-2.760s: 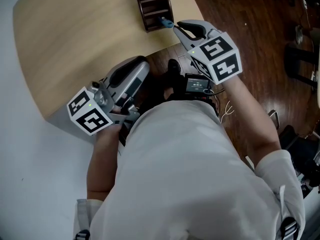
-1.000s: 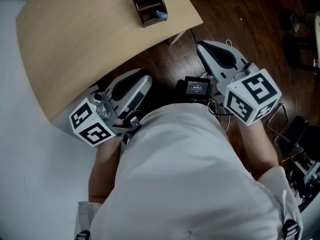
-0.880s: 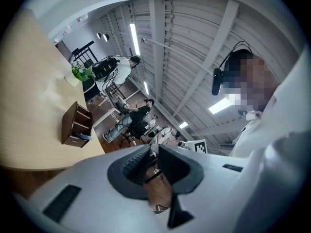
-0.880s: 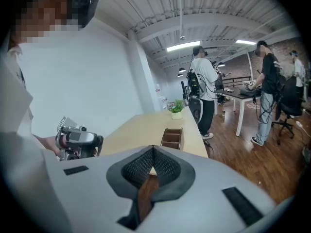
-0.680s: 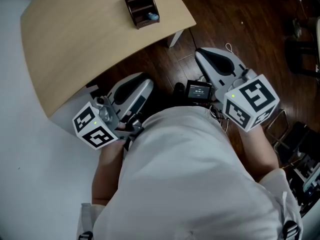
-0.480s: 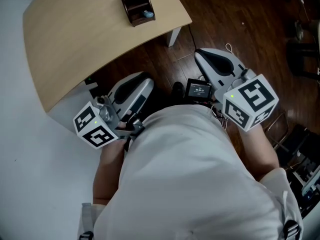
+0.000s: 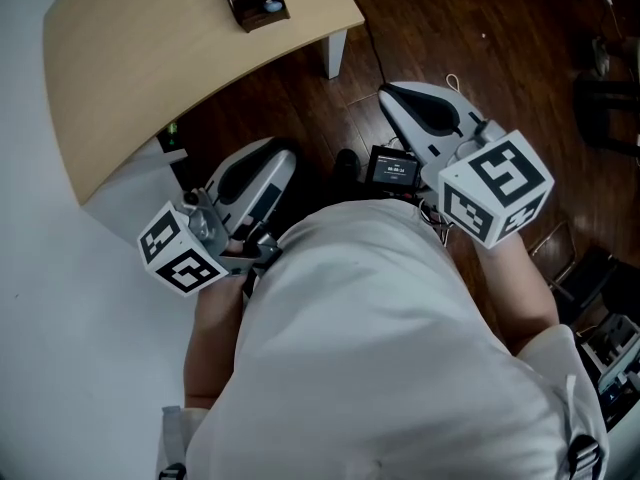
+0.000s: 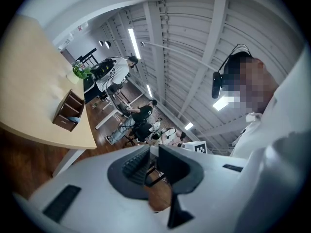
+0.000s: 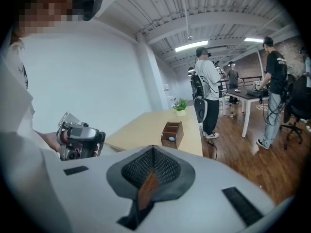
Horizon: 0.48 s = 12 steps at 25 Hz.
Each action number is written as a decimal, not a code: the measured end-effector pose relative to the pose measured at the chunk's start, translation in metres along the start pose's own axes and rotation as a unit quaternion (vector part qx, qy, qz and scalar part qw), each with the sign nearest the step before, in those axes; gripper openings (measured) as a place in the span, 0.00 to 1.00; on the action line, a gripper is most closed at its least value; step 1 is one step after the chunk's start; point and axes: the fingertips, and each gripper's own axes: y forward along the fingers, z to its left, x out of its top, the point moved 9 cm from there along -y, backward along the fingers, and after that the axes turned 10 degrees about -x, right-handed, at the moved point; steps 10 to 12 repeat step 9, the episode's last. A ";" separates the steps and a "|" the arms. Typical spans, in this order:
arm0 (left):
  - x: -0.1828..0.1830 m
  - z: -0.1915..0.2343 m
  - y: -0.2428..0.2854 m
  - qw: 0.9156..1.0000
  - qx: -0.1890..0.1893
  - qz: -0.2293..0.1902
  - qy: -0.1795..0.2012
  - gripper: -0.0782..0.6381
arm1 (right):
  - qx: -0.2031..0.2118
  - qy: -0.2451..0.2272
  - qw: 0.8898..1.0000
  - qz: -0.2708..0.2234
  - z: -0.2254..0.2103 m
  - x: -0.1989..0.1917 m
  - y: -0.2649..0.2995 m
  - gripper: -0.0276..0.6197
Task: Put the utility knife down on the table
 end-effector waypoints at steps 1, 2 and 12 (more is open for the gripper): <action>0.001 0.002 -0.003 1.000 0.006 -0.001 -0.008 0.18 | 0.005 0.001 1.000 0.009 0.001 0.002 0.006 0.04; 0.005 0.006 -0.009 1.000 0.011 -0.003 -0.018 0.18 | 0.009 0.003 1.000 0.020 0.004 0.005 0.015 0.04; 0.041 0.050 -0.032 0.999 0.022 -0.004 -0.033 0.18 | 0.006 0.007 0.999 0.046 0.007 0.021 0.074 0.05</action>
